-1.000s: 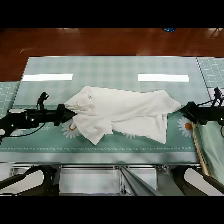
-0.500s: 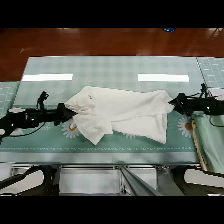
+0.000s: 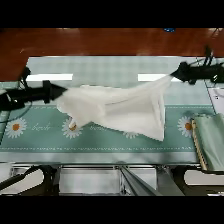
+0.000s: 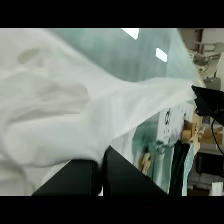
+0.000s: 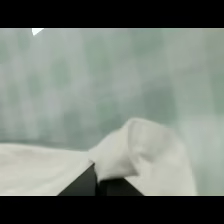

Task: Fold the shirts.

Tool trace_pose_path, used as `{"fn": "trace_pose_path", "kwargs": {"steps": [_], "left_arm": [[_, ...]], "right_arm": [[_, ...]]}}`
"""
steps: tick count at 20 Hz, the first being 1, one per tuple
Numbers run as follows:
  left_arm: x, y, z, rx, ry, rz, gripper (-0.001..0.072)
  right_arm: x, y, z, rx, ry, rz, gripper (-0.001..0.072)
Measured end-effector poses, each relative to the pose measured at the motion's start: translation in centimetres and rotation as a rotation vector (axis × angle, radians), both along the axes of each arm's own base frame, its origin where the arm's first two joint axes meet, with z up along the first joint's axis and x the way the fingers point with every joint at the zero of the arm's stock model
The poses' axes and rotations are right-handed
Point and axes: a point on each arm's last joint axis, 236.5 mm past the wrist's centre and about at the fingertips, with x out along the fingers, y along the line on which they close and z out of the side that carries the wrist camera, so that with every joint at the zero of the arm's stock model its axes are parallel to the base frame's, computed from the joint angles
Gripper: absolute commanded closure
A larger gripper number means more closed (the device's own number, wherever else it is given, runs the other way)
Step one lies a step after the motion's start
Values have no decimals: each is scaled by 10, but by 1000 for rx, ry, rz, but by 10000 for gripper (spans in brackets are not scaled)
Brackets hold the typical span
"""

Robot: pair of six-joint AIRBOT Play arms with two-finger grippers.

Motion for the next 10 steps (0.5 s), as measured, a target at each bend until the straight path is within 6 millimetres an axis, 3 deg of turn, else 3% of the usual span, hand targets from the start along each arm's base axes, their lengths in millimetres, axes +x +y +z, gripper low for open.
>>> {"fn": "trace_pose_path", "kwargs": {"steps": [2,4,7,10], "left_arm": [[24,11,69,17,-147,10,685],[35,17,148,47,-313,14,685],[18,17,266,124,-566,-6,685],[-25,16,351,272,-767,8,685]], "right_arm": [[14,-2,82,-54,-161,18,685],[10,1,167,-113,-325,38,685],[-31,10,282,-220,-558,51,685],[-98,21,361,-343,-731,40,685]]}}
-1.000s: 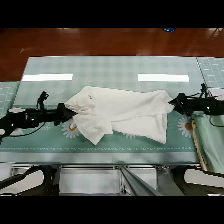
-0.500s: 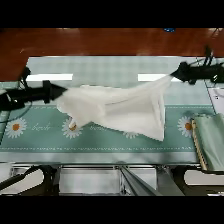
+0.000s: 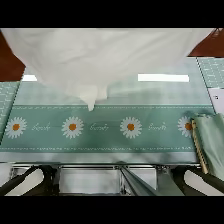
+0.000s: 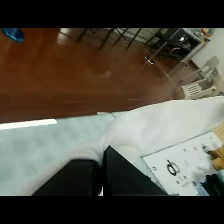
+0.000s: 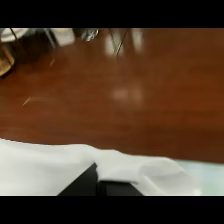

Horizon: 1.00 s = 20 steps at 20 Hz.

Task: Fold the shirts.

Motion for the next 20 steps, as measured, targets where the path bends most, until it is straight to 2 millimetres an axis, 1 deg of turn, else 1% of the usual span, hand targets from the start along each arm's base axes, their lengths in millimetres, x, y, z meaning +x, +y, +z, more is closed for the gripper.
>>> {"fn": "trace_pose_path", "kwargs": {"steps": [1,3,5,6,8,10,12,13,14,15,16,18,20], "left_arm": [[-17,0,18,54,-50,26,685],[-52,0,52,153,-154,108,685],[-85,0,76,238,-237,202,685],[-101,-2,84,276,-273,242,685],[-130,-4,95,349,-326,321,685],[-154,-2,98,415,-350,387,685],[-172,8,96,469,-354,440,685],[-178,15,95,487,-351,464,685],[-180,23,91,506,-335,485,684],[-177,33,84,528,-307,507,684],[-172,40,77,543,-282,521,684],[-148,49,45,589,-179,525,684],[-110,52,-4,640,-42,508,684]], "right_arm": [[-23,3,17,-36,-40,-14,685],[-69,6,43,-108,-115,-50,685],[-111,9,61,-159,-171,-88,685],[-131,11,68,-183,-197,-106,685],[-163,14,73,-214,-222,-130,685],[-187,17,70,-232,-221,-145,685],[-199,14,57,-242,-184,-165,685],[-200,13,47,-239,-154,-167,685],[-199,13,31,-232,-104,-160,685],[-195,14,15,-222,-55,-148,685],[-188,14,-3,-206,-4,-132,685],[-169,17,-45,-163,109,-85,685],[-144,18,-88,-115,207,-46,685]]}}
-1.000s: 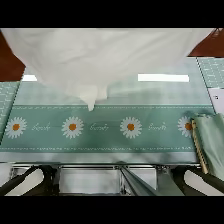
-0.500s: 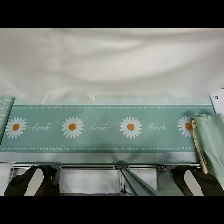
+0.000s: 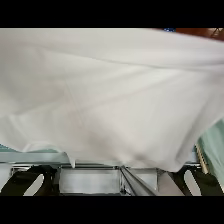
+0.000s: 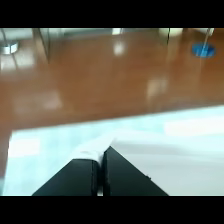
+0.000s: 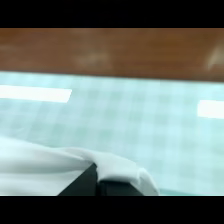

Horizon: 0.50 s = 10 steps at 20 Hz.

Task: Fold the shirts.

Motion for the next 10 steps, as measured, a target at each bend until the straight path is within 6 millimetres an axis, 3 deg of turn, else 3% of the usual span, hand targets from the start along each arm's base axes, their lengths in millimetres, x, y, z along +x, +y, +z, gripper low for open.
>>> {"fn": "trace_pose_path", "kwargs": {"steps": [6,10], "left_arm": [[133,-8,-190,-38,366,85,684],[204,-15,-284,-93,464,134,684]], "right_arm": [[99,-12,-147,173,301,34,685],[173,-23,-228,283,414,22,685]]}}
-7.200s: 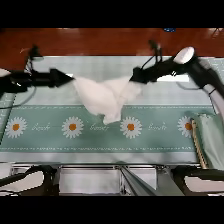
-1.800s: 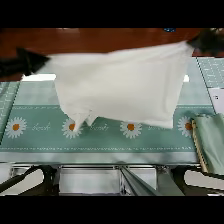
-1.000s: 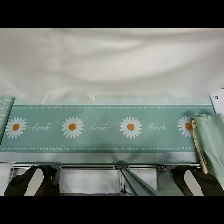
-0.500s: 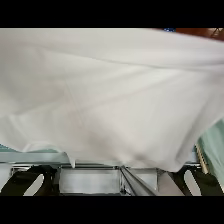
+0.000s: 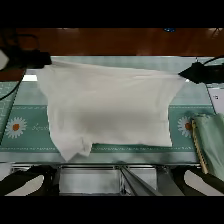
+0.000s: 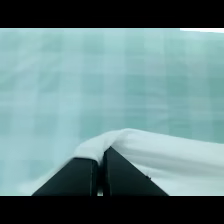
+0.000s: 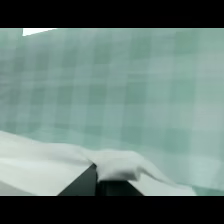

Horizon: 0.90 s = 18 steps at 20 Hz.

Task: Fold the shirts.

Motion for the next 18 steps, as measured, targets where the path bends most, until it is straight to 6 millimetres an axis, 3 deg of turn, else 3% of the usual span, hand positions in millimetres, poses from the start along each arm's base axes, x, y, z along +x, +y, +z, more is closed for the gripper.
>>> {"fn": "trace_pose_path", "kwargs": {"steps": [2,3,4,5,8,10,12,15,18], "left_arm": [[32,-5,-28,-19,8,10,684],[45,-8,-43,-27,23,14,649],[56,-10,-53,-36,34,19,432],[67,-11,-61,-53,37,35,192],[84,-4,-72,-135,77,108,202],[83,21,-71,-154,126,165,202],[66,61,-72,-127,213,205,202],[4,115,-93,-106,432,262,202],[-73,129,-118,-180,633,283,202]], "right_arm": [[37,-5,-30,59,39,-18,683],[56,-7,-43,95,55,-33,596],[72,-9,-53,129,72,-49,384],[88,-11,-63,166,86,-73,299],[117,-14,-75,242,110,-96,300],[125,-26,-68,273,105,-106,312],[119,-45,-57,286,108,-114,318],[81,-71,-53,203,191,-86,318],[25,-81,-69,96,314,-74,317]]}}
